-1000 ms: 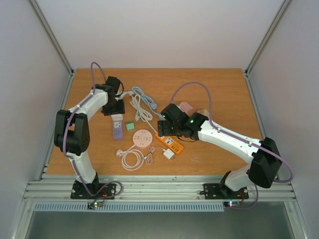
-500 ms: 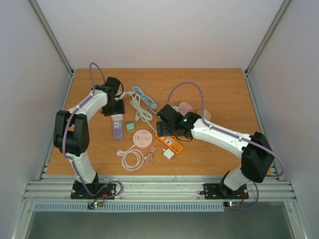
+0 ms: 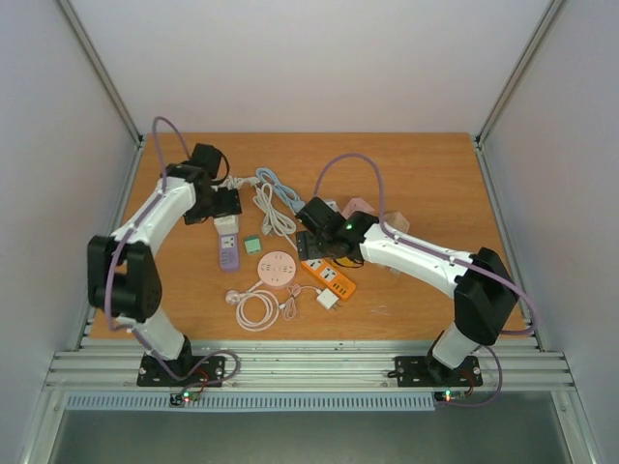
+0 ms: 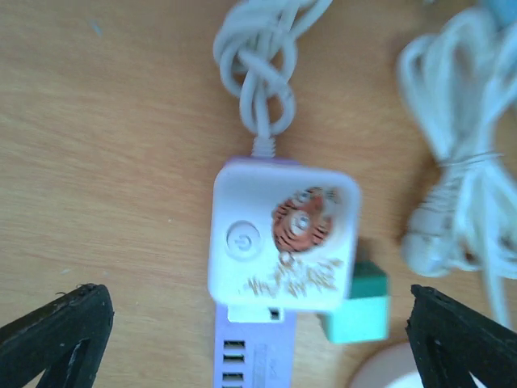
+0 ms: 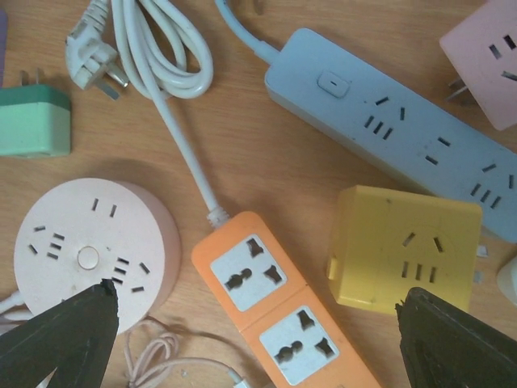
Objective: Insert the plug
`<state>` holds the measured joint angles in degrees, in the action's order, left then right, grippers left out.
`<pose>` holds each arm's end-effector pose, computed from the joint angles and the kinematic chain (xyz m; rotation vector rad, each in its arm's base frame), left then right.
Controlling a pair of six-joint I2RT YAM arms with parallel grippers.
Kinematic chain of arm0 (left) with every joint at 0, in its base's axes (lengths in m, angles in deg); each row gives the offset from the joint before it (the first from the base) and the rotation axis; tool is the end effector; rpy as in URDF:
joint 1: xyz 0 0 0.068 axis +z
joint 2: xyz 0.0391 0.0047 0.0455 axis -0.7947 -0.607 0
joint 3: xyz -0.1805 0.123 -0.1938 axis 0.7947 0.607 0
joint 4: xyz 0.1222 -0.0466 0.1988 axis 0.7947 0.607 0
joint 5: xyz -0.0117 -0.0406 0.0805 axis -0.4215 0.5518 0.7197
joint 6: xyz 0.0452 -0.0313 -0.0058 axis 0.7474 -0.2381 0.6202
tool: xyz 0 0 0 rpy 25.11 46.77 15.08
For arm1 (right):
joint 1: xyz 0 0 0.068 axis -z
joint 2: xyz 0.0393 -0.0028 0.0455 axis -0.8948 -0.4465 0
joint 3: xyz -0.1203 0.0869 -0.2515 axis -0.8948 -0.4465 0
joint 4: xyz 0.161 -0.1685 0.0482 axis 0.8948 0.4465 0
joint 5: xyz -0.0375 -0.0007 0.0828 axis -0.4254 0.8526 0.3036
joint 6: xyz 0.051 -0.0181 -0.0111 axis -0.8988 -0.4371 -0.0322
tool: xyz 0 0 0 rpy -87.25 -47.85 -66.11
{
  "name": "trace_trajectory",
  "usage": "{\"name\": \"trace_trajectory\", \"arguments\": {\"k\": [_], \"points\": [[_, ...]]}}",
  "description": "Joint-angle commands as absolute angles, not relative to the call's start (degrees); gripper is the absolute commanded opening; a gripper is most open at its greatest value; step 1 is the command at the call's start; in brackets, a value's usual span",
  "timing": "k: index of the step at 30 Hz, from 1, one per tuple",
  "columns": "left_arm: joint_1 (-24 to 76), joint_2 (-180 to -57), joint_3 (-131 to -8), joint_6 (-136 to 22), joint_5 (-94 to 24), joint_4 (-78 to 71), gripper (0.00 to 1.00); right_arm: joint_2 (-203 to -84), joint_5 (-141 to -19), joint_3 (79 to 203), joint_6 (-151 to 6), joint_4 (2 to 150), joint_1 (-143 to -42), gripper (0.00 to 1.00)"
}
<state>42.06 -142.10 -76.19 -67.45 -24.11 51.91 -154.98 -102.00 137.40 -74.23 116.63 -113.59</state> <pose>0.3173 -0.0574 0.2662 -0.3003 2.8423 -0.0524 0.2068 0.2334 0.2783 -0.8449 2.4578 0.0427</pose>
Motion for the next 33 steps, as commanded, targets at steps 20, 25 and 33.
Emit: {"name": "trace_trajectory", "arguments": {"k": [20,25,33], "points": [[42.69,-87.69,-52.0,-64.27,-51.71,41.83,0.99,-162.6,-103.06,145.54,-70.08,123.77,-111.46,0.75],[42.69,-87.6,-50.93,-64.75,-51.17,40.94,0.99,-164.1,-109.47,144.9,-72.98,128.34,-108.38,0.81],[42.69,-90.15,-49.24,-66.86,-52.78,37.14,0.99,-165.04,-106.83,139.4,-74.94,123.98,-105.98,0.9]]}}
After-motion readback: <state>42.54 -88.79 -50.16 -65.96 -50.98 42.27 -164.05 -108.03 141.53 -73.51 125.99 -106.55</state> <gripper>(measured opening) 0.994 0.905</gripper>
